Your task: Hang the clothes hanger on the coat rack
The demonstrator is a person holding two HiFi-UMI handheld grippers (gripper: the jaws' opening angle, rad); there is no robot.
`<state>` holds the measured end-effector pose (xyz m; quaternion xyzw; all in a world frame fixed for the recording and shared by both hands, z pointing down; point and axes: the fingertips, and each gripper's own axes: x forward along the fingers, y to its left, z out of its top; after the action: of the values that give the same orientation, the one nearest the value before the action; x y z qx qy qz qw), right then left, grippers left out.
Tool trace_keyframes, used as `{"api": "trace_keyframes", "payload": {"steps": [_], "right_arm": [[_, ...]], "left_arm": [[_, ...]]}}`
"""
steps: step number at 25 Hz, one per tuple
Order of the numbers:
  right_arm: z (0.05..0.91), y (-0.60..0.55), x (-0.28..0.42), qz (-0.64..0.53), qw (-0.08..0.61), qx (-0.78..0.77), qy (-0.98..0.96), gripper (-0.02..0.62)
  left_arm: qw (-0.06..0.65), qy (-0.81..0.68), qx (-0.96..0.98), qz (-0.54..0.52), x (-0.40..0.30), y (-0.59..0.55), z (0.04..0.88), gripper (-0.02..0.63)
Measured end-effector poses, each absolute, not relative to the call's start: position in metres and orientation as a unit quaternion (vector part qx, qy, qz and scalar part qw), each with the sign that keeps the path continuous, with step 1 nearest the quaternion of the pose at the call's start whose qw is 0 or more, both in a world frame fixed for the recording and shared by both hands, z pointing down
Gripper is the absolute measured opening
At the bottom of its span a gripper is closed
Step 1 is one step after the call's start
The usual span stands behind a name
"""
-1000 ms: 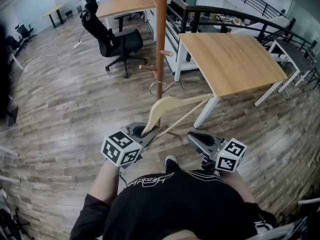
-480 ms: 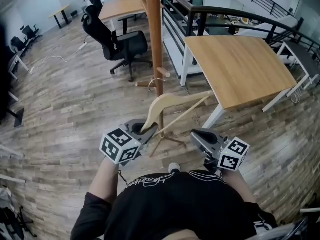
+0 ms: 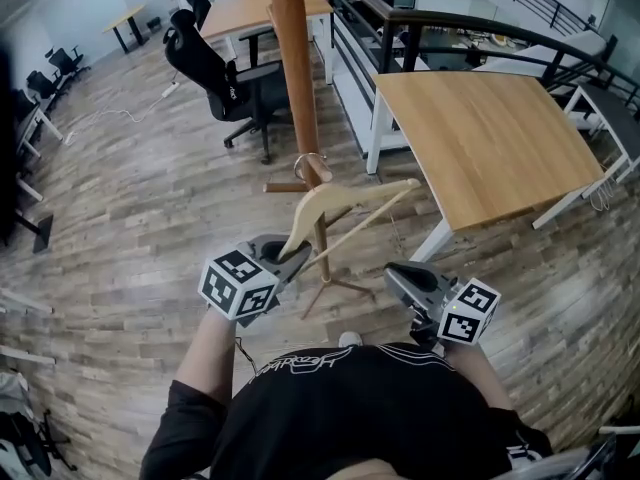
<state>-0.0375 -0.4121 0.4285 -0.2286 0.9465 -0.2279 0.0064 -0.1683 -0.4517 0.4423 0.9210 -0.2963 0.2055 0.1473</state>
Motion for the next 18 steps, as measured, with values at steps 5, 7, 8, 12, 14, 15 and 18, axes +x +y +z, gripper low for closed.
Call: {"api": "trace_keyframes", "payload": {"steps": [5,7,8,12,14,15,18], "right_arm": [[0.441,-0.419,-0.033,-0.243,0.000,-0.229,0.942,0.041],[0.444,-0.421,-0.032,-0.249,-0.002,-0.231,0.941,0.041],[0.445,-0.422,-0.031,-0.251,-0.002,-0.232,0.940,0.041],[0.452,-0.426,-0.030,-0.258,-0.005,-0.235,0.937,0.041],[0.456,-0.425,-0.028,-0.260,-0.008,-0.235,0.936,0.041],[0.457,-0.425,-0.028,-0.261,-0.009,-0.236,0.936,0.041],[0.458,-0.425,-0.028,-0.262,-0.012,-0.236,0.936,0.041]], "left_arm": [[0.149,-0.300,0.917,0.219,-0.171,-0.468,0.453,0.006],[0.154,-0.302,0.914,0.223,-0.173,-0.474,0.460,0.006],[0.157,-0.303,0.913,0.225,-0.175,-0.477,0.465,0.006],[0.152,-0.298,0.914,0.231,-0.180,-0.486,0.480,0.006],[0.147,-0.294,0.915,0.232,-0.182,-0.488,0.486,0.006],[0.146,-0.293,0.916,0.233,-0.182,-0.489,0.488,0.006],[0.139,-0.295,0.916,0.234,-0.184,-0.494,0.489,0.006]]}}
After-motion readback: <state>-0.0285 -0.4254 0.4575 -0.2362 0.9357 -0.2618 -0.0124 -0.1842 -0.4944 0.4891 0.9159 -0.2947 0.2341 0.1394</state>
